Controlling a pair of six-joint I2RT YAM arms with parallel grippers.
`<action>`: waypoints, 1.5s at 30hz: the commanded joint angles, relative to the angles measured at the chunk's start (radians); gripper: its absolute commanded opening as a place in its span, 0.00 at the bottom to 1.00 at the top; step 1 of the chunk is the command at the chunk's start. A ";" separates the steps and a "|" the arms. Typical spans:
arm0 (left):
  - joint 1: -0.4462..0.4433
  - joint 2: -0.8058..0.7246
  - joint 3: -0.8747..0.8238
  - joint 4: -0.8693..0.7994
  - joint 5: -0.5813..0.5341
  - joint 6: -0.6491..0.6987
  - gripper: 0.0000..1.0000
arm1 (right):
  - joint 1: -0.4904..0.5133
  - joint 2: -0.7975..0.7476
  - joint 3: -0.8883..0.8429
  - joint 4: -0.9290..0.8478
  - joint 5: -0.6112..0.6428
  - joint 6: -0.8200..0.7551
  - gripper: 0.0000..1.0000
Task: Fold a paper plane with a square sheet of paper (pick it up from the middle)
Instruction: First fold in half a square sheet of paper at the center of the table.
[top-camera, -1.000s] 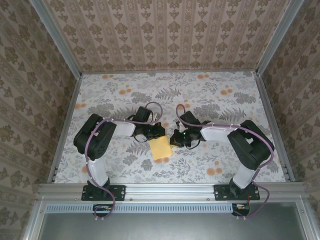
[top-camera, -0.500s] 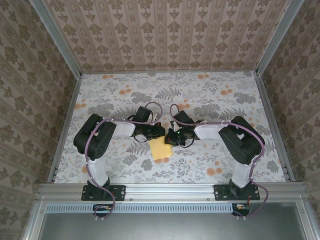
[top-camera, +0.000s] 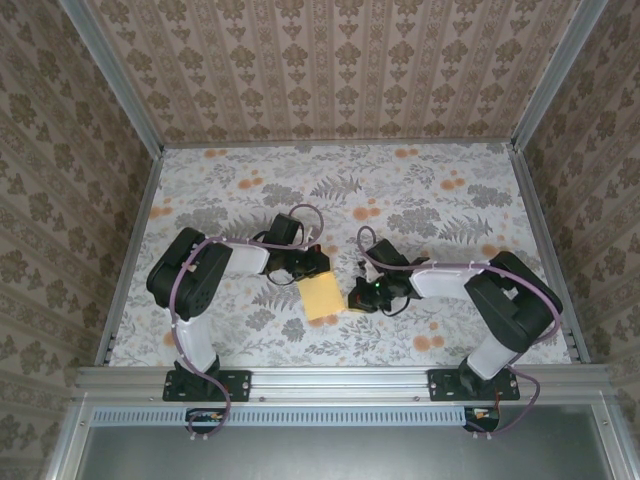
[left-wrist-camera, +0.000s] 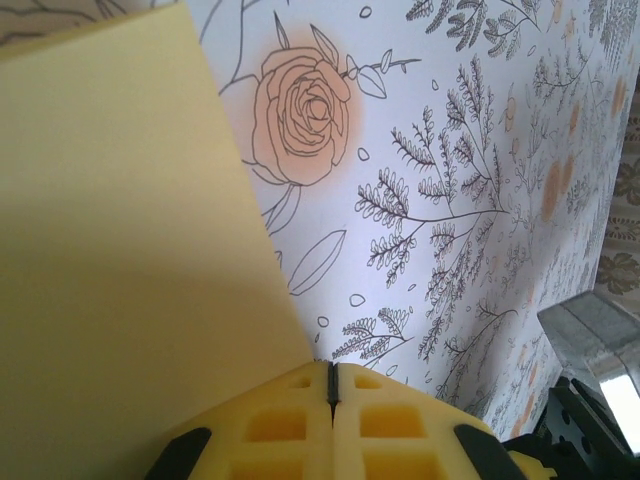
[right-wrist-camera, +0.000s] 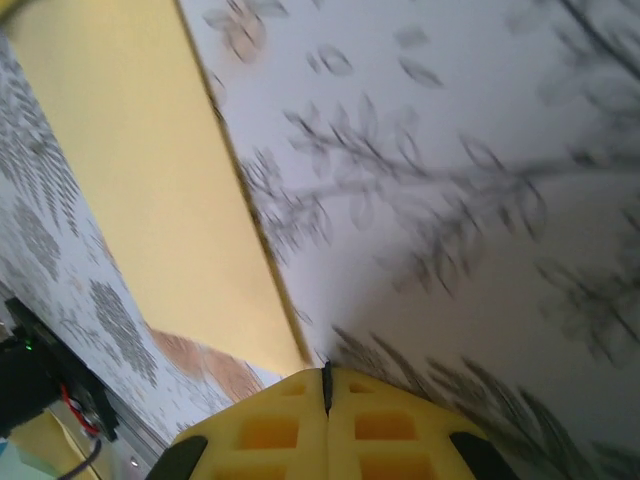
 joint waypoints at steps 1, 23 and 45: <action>0.031 0.072 -0.059 -0.182 -0.154 0.018 0.00 | 0.006 -0.055 0.004 -0.157 0.010 -0.039 0.00; 0.008 0.072 -0.041 -0.211 -0.174 0.015 0.00 | 0.036 0.163 0.133 -0.009 0.004 0.000 0.00; 0.004 0.017 0.064 -0.264 -0.093 0.132 0.00 | 0.027 0.155 0.236 0.001 0.039 -0.052 0.00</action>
